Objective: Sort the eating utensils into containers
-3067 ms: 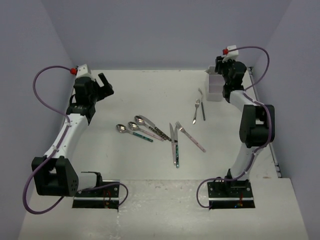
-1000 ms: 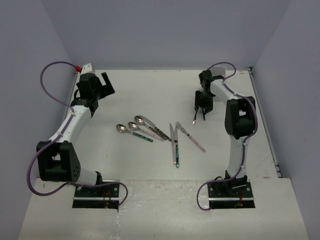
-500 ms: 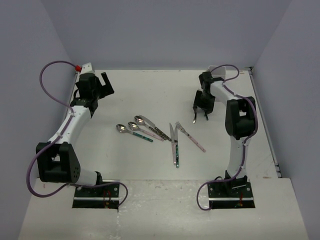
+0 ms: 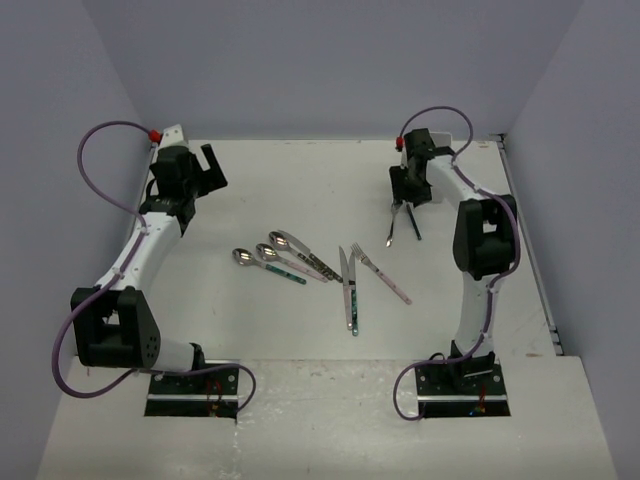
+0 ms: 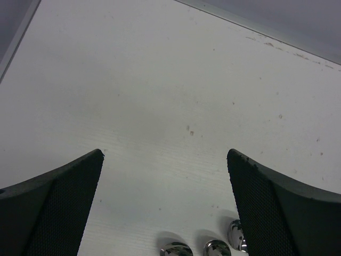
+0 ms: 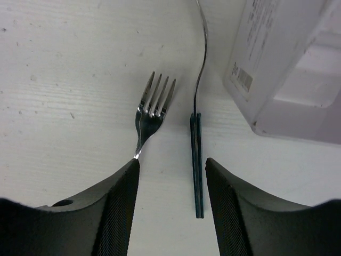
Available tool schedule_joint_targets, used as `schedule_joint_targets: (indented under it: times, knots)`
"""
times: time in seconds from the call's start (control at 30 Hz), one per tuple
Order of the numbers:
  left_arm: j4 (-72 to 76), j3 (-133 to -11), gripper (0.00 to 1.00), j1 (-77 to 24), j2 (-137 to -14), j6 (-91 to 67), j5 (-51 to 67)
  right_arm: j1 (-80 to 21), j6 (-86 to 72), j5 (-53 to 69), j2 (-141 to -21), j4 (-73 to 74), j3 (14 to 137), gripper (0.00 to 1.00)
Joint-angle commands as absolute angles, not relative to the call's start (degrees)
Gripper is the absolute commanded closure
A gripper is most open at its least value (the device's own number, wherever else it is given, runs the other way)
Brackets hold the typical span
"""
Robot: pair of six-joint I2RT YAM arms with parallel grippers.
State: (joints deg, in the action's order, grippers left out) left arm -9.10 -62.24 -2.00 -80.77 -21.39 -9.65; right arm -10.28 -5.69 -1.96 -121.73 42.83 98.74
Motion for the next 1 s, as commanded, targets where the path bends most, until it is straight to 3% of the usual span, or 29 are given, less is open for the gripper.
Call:
schedule_joint_targets:
  times: [0.0,0.23,0.33,0.43,0.73,0.83,0.9,0.97]
  knots:
    - [-8.26,-63.46,0.0,-1.67,-79.8,-19.6,-11.34,-9.76,3.42,-0.35,-124.18,43.32,103.95,0.45]
    - [-9.05,-64.34,0.0,-1.58,-81.21,-18.37,-14.24,-8.97,5.18,-1.23,-131.3,55.36,115.04,0.44]
    - [-9.4,-64.25,0.0,-1.67,-81.47,-17.93,-15.2,-9.05,5.1,-0.35,-131.66,58.88,114.79,0.29]
    - [-8.97,-63.99,0.0,-1.58,-81.56,-17.67,-15.82,-8.96,3.96,-0.44,-130.52,59.33,112.51,0.21]
    - [-9.23,-63.98,0.0,-1.67,-82.18,-17.23,-17.32,-8.88,0.44,-0.35,-129.3,64.87,107.68,0.1]
    - [-9.23,-63.98,0.0,-1.67,-82.27,-17.14,-17.4,-9.05,-2.02,-1.05,-129.28,64.86,107.14,0.16]
    - [-9.4,-63.98,0.0,-1.67,-82.27,-17.14,-17.49,-9.14,-2.46,-1.32,-129.72,65.74,108.02,0.33]
    - [-9.58,-63.98,0.0,-1.67,-82.27,-17.05,-17.75,-9.23,-2.55,-1.67,-129.99,66.0,108.46,0.42]
